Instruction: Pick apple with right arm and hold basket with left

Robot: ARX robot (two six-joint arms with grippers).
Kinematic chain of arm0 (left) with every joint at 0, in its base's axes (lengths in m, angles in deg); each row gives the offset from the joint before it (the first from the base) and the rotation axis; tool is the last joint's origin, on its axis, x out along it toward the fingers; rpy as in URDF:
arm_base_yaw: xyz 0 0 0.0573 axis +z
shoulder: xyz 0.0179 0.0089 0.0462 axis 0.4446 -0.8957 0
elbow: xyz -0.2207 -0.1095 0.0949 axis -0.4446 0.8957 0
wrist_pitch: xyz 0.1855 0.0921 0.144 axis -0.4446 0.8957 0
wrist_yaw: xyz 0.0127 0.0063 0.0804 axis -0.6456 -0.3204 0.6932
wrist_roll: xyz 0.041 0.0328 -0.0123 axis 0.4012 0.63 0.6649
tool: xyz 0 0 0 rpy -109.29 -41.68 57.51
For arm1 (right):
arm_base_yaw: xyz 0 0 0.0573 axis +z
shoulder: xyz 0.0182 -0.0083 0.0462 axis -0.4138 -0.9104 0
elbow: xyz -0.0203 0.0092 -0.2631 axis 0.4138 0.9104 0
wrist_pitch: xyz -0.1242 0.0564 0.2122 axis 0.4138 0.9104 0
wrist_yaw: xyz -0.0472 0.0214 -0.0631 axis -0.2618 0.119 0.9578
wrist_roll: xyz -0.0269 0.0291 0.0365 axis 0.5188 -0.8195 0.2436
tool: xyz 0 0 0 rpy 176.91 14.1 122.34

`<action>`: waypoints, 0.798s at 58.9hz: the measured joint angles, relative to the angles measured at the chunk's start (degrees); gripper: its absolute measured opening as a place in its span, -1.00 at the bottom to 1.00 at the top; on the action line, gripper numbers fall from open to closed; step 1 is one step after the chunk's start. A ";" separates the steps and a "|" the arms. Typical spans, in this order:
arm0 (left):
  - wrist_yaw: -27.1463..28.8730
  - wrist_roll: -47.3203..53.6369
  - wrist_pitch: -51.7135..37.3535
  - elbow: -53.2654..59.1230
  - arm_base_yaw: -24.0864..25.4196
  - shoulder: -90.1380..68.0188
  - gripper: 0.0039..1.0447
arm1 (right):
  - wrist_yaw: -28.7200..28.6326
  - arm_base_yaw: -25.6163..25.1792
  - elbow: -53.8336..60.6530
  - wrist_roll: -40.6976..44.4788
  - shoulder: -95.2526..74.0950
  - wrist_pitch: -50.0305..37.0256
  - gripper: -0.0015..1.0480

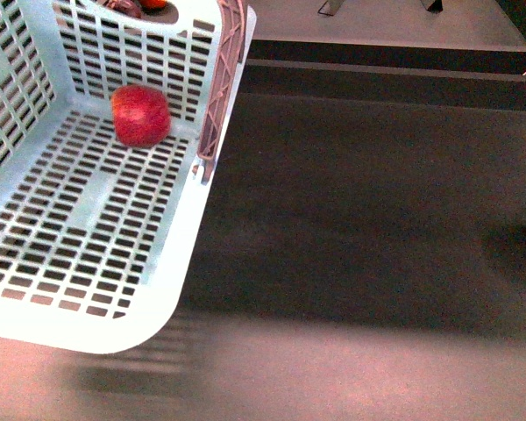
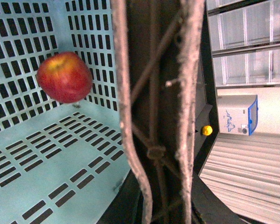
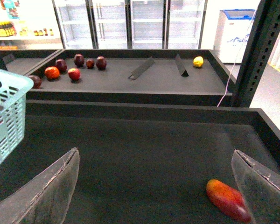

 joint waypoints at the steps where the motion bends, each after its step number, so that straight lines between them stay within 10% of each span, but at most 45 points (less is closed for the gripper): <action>1: -0.57 -0.96 -0.44 0.68 0.61 -0.31 -0.86 | 0.00 0.00 0.00 0.00 0.00 0.00 0.83; 47: -13.57 -2.38 -4.81 11.63 8.44 -5.27 -0.83 | 0.04 0.00 0.00 0.00 0.00 0.00 0.83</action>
